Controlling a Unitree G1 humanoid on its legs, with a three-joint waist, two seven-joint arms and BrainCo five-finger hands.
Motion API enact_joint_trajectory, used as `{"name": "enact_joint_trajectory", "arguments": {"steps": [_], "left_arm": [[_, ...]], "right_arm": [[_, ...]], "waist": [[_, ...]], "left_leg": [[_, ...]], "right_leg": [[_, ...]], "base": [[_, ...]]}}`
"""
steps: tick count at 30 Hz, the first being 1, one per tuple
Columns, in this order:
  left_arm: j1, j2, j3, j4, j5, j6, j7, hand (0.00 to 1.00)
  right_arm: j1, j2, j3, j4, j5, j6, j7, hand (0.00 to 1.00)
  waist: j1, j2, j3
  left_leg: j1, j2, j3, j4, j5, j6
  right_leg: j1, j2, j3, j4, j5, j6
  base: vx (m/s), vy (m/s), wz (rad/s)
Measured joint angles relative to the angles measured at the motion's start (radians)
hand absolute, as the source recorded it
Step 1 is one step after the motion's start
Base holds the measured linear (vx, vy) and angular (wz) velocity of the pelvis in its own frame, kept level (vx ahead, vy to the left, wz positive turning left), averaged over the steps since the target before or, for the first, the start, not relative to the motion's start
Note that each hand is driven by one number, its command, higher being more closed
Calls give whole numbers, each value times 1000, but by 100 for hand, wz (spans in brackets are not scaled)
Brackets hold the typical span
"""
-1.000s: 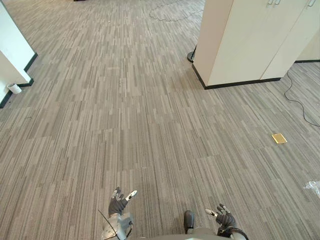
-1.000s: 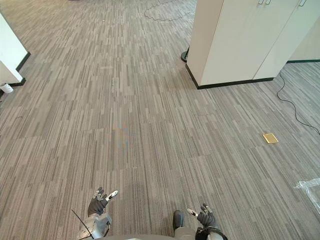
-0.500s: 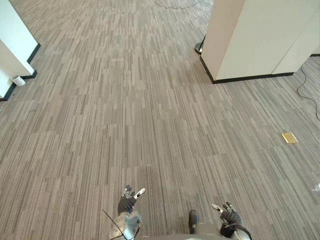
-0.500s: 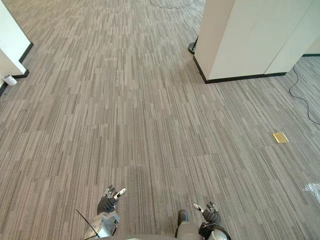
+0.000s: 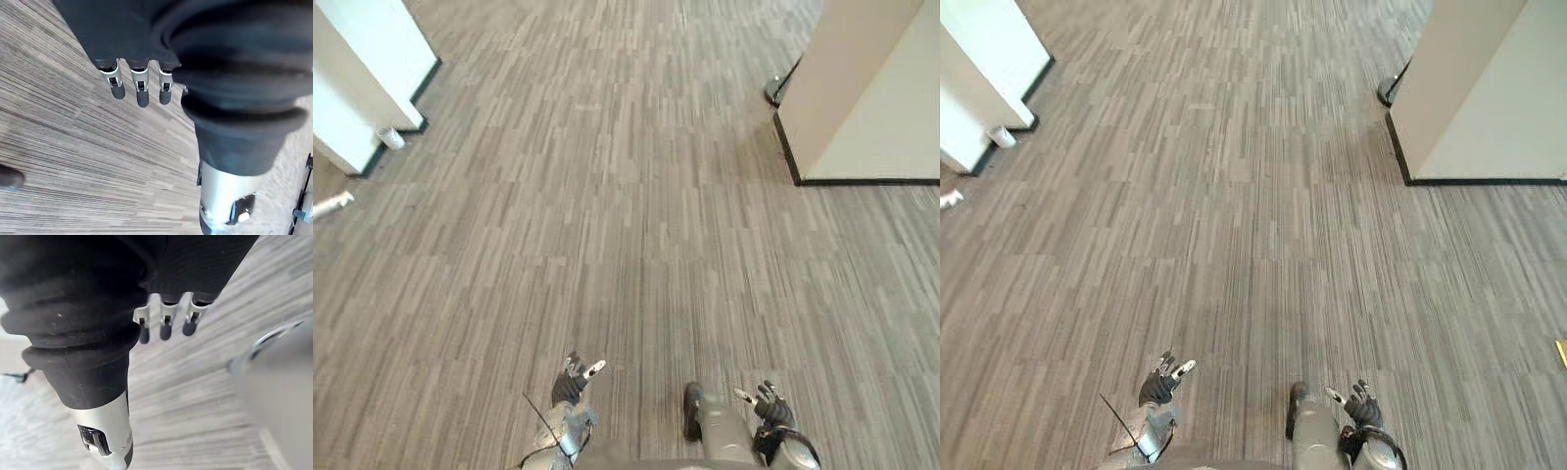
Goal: Organize washtable
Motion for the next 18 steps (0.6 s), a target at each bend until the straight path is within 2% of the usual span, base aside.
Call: {"name": "enact_joint_trajectory", "arguments": {"steps": [2, 3, 4, 5, 6, 7, 8, 9, 10, 11, 12, 13, 14, 15, 16, 17, 18], "left_arm": [[26, -1, 12, -35, 2, -2, 1, 0], [37, -6, 12, -38, 5, 0, 1, 0], [59, -20, 12, -47, 9, 1, 4, 0], [71, -27, 11, -56, 11, 1, 4, 0], [84, -28, 12, -51, 13, 4, 6, 0], [82, -29, 12, -56, 23, 5, 11, 0], [76, -17, 17, -63, 31, 5, 12, 0], [64, -8, 23, -68, 33, 5, 12, 0], [62, -6, 22, -67, 33, 5, 13, 0], [61, -5, 16, -62, 33, 5, 13, 0], [54, 5, 7, -56, 34, 5, 14, 0], [46, 12, 6, -53, 42, 6, 15, 0], [39, 27, 3, -54, 57, 5, 15, 0], [37, 34, 1, -55, 70, 4, 18, 0], [35, 42, -9, -55, 70, 1, 19, 0], [30, 43, -11, -55, 70, 1, 19, 0], [20, 44, -15, -54, 70, 1, 19, 0]], "right_arm": [[-29, -1, 22, -2, 1, -1, 0, 0], [-32, -5, 29, -7, 3, -2, 0, 0], [-22, -16, 29, -15, 13, -5, 0, 0], [-19, -23, 29, -11, 19, -9, 0, 0], [-18, -23, 26, 4, 25, -9, -1, 0], [-17, 1, 27, 20, 35, -9, 0, 0], [-12, 21, 28, 18, 38, -10, 2, 0], [5, 39, 28, 18, 38, -9, 5, 0], [10, 48, 29, 18, 38, -9, 6, 0], [22, 61, 29, 23, 38, -10, 10, 0], [19, 65, 31, 29, 38, -10, 18, 0], [20, 64, 31, 29, 38, -10, 22, 0], [25, 63, 31, 29, 38, -10, 23, 0], [35, 61, 31, 26, 38, -12, 24, 0], [59, 57, 29, 8, 38, -13, 25, 0], [72, 54, 27, -1, 38, -16, 26, 0], [92, 53, 17, -9, 38, -17, 27, 0]], "waist": [[13, -12, 6], [18, -16, 6], [29, -1, -3], [29, 8, -5], [32, 12, -15], [26, -38, -37], [22, -75, -54], [19, -112, -54], [18, -125, -55], [1, -121, -49], [-6, -117, -45], [-7, -114, -43], [-7, -106, -38], [-15, -103, -39], [-37, -95, -40], [-50, -92, -38], [-71, -89, -36]], "left_leg": [[-83, -12, 39, -277, 4, -7], [-101, -42, 51, -535, 43, -44], [-105, -56, 44, -764, 104, -96], [-123, -56, 31, -787, 148, -80], [-123, -67, 5, -733, 261, -7], [-120, -102, -5, -709, 291, 63], [-115, -133, 5, -691, 258, 90], [-87, -158, 22, -640, 196, 101], [-66, -166, 28, -603, 151, 106], [6, -172, 27, -553, 50, 113], [62, -178, 25, -551, 11, 114], [102, -179, 25, -560, -10, 115], [199, -183, 24, -609, -43, 106], [271, -191, 22, -664, -55, 103], [352, -202, 10, -728, -67, 94], [383, -206, -4, -749, -77, 89], [433, -209, -23, -774, -101, 77]], "right_leg": [[83, -9, 14, -54, -22, 27], [139, -24, 21, -78, -47, 48], [192, -28, 44, -97, -80, 73], [212, -21, 60, -98, -98, 89], [243, -32, 74, -89, -111, 87], [211, -81, 81, -4, -110, 87], [147, -126, 98, 127, -102, 92], [82, -164, 128, 326, -52, 123], [51, -168, 138, 431, 3, 143], [-16, -177, 155, 664, 216, 226], [-83, -168, 169, 837, 209, 262], [-128, -155, 171, 930, 180, 262], [-211, -131, 156, 1046, 114, 228], [-264, -123, 118, 1072, 73, 178], [-337, -121, 48, 1054, 18, 144], [-373, -120, 22, 1026, -9, 133], [-444, -113, -4, 924, -43, 125]], "base": [[840, 43, -62], [730, 143, -61], [747, 247, -68], [589, 241, -68], [869, 406, -43], [722, 333, -28], [889, 409, -4], [616, 259, 4], [896, 361, 15], [835, 297, 19], [677, 235, 18], [501, 124, 5], [485, 77, -1], [720, 77, 14], [585, 19, 29], [595, -34, 50], [744, -116, 67]]}}
